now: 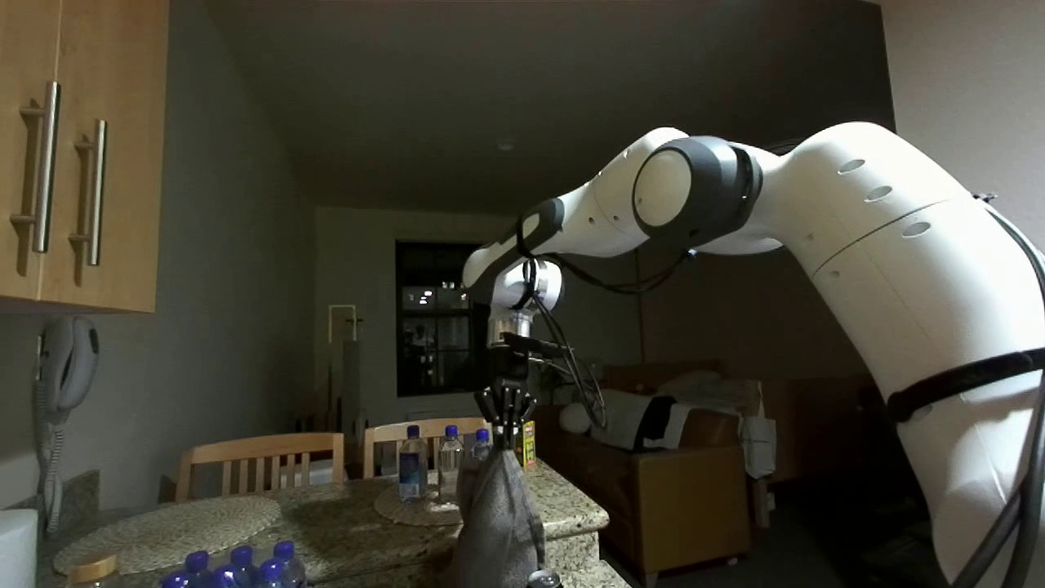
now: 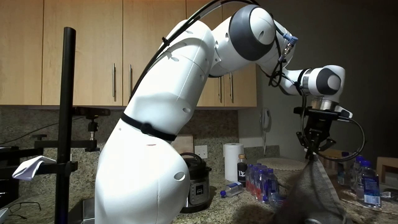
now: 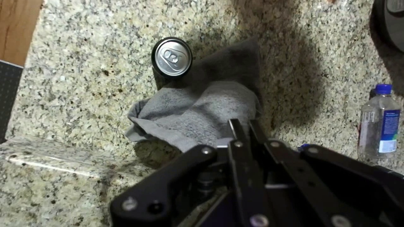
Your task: Move the cloth
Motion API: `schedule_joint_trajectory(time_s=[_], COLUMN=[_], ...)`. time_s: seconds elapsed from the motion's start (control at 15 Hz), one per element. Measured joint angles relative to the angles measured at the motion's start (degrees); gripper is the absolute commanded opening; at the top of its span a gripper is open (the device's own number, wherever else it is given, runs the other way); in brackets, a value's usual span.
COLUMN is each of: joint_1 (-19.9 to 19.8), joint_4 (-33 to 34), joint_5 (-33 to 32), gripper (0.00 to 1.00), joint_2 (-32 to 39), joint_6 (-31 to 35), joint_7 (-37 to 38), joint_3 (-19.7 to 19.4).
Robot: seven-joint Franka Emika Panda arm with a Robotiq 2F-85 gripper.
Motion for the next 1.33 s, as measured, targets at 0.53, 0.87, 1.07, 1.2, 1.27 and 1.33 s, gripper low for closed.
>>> schedule_joint_trajectory(time_s=[0.53, 0.87, 1.07, 1.2, 1.27, 1.33], joint_1=[0.2, 1.0, 2.0, 2.4, 2.3, 2.2], joint_4=[8.4, 11.8, 7.9, 2.4, -0.4, -3.4], joint_5=[-2.6, -2.6, -3.4, -5.0, -5.9, -6.4], gripper=[0.08, 0.08, 0.07, 0.07, 0.07, 0.07], joint_2=[0.2, -0.4, -3.1, -6.6, -8.4, -10.3], joint_6=[-1.6, -2.3, -2.3, -2.3, -2.3, -2.3], joint_7=[-0.1, 1.6, 1.6, 1.8, 2.0, 2.1], joint_3=[-0.6, -0.8, -0.8, -1.1, -1.4, -1.9])
